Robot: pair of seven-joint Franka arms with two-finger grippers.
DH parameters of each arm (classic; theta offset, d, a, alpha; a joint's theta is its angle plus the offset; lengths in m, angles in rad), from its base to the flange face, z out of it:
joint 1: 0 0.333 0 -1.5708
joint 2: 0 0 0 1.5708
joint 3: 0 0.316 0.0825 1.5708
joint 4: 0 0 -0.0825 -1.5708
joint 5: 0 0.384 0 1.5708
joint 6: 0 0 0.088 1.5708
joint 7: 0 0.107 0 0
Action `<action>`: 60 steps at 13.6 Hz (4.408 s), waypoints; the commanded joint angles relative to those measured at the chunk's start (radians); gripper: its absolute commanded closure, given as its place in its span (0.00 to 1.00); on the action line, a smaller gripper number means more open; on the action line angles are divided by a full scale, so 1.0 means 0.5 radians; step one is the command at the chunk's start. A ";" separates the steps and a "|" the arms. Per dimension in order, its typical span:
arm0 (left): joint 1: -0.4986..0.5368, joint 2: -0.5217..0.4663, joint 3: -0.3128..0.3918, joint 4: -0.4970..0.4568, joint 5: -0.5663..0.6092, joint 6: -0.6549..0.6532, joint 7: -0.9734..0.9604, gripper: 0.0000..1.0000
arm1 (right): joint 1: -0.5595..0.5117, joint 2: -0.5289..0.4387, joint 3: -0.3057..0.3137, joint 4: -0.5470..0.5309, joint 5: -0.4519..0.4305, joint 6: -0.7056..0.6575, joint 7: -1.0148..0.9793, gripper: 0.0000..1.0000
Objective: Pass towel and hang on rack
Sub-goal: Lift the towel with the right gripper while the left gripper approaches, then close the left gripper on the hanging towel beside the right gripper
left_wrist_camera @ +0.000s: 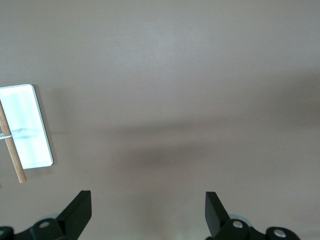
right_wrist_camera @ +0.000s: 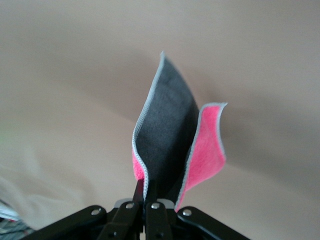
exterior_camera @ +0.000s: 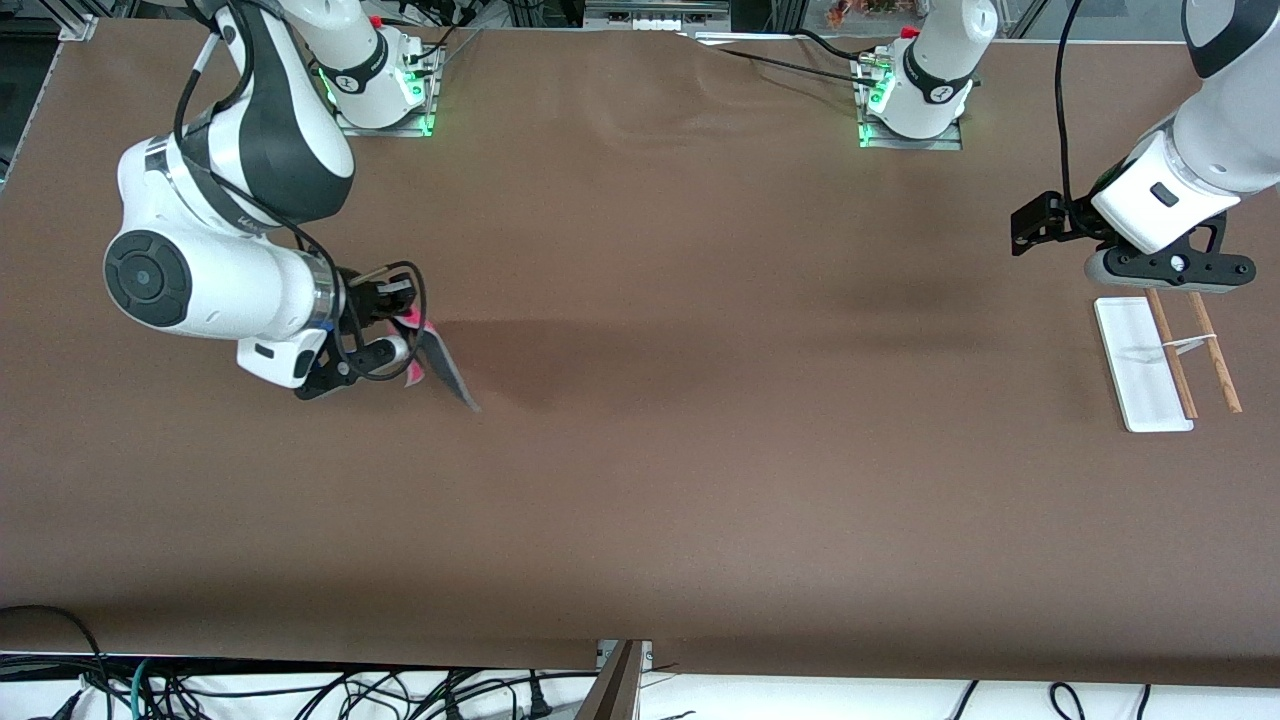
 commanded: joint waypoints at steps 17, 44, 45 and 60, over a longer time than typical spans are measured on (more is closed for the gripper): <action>0.088 0.753 -0.039 -0.012 -1.840 0.031 2.411 0.00 | 0.626 0.217 0.202 0.390 0.668 0.777 1.400 1.00; -0.026 1.057 -0.171 -0.181 -2.497 0.003 4.336 0.00 | 0.893 0.288 0.196 0.599 0.561 0.992 1.943 1.00; -0.014 1.057 -0.204 -0.211 -2.497 0.000 4.357 0.02 | 0.893 0.288 0.193 0.599 0.561 0.986 1.943 1.00; -0.020 1.063 -0.226 -0.245 -2.669 -0.018 4.449 1.00 | 0.893 0.288 0.193 0.599 0.561 0.989 1.943 1.00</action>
